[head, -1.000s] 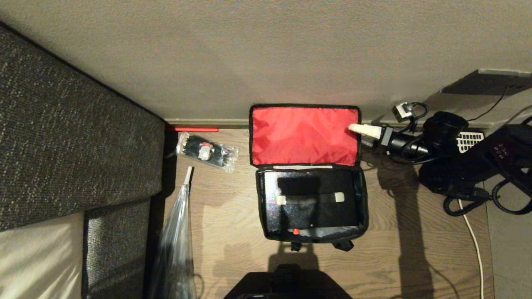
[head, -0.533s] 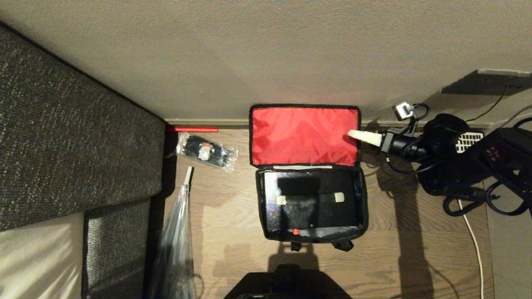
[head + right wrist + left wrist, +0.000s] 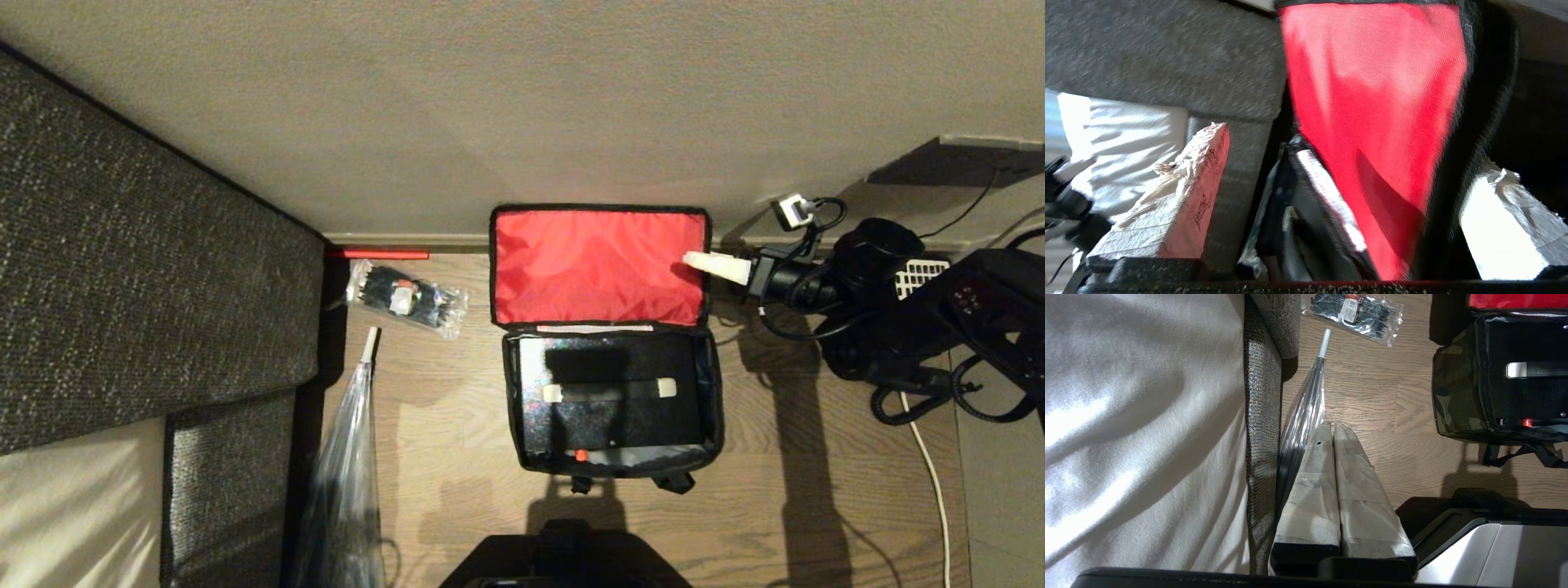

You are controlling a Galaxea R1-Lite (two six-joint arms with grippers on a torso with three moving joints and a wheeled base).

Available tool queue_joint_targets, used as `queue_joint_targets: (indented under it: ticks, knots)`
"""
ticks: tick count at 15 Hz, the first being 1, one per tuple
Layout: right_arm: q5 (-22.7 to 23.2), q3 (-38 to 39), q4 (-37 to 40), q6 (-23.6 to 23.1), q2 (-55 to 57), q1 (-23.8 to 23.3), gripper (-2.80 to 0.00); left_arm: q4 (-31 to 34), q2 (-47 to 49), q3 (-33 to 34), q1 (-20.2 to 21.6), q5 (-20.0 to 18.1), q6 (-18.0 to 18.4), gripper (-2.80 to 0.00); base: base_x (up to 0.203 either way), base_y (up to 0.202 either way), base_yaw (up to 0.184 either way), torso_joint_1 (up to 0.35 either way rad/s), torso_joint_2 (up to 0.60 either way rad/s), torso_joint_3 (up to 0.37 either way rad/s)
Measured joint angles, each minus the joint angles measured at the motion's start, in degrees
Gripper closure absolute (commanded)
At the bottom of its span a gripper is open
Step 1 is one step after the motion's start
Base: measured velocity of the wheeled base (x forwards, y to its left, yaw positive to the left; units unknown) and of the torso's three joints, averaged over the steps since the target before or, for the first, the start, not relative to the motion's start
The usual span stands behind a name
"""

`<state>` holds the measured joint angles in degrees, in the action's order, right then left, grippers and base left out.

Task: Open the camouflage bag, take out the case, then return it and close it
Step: Close the top of the storage box

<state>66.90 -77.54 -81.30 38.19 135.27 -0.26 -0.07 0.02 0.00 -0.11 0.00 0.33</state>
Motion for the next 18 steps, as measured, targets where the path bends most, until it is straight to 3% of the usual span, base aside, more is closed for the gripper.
queue_joint_targets:
  ticks: [4, 10, 14, 18]
  knots:
    - [1.4, 3.0, -0.7, -0.1, -3.9, 0.8, -2.80, 0.0, 0.0, 0.0, 0.0, 0.0, 0.0, 0.00, 0.000, 0.000, 0.000, 0.000, 0.00, 0.000]
    - [4.9, 13.5, -3.1, -1.5, -12.3, 2.7, -2.80, 0.0, 0.0, 0.0, 0.0, 0.0, 0.0, 0.00, 0.000, 0.000, 0.000, 0.000, 0.00, 0.000]
    - [8.9, 23.2, -5.3, -2.9, -17.9, 3.2, -2.80, 0.0, 0.0, 0.0, 0.0, 0.0, 0.0, 0.00, 0.000, 0.000, 0.000, 0.000, 0.00, 0.000]
    - [10.1, 32.4, -5.9, -2.7, -22.9, 3.0, -2.80, 0.0, 0.0, 0.0, 0.0, 0.0, 0.0, 0.00, 0.000, 0.000, 0.000, 0.000, 0.00, 0.000]
